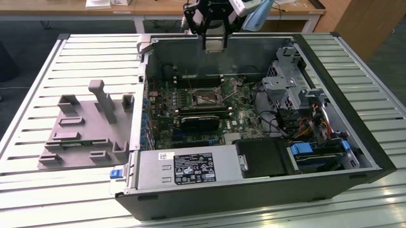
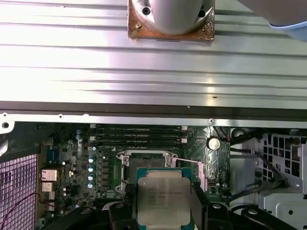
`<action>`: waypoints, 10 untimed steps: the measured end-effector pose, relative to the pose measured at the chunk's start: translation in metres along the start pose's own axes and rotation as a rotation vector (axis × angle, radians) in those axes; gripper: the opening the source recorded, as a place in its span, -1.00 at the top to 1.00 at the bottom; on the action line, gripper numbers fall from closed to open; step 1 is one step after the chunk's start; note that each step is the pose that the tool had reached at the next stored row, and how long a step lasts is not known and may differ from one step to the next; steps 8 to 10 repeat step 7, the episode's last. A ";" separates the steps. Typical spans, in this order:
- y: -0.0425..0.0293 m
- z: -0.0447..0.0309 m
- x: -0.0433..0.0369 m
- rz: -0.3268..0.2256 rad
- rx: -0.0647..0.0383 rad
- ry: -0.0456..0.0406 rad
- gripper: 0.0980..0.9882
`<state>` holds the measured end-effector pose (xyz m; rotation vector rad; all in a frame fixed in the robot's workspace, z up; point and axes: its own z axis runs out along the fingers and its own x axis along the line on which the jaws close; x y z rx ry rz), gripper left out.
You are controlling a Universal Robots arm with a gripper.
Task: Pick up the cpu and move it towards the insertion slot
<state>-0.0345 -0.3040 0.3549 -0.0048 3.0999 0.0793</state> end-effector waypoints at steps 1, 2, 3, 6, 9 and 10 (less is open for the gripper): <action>0.0000 0.0000 0.0000 0.000 0.000 0.0000 0.02; 0.0000 0.0000 0.0000 0.000 0.000 0.0000 0.02; 0.0000 0.0000 0.0000 0.000 0.000 0.0000 0.02; 0.0001 0.0001 0.0000 0.000 0.000 0.0000 0.02; 0.0000 0.0001 0.0000 0.000 0.000 -0.0001 0.02; 0.0000 0.0001 0.0000 0.000 0.000 -0.0001 0.02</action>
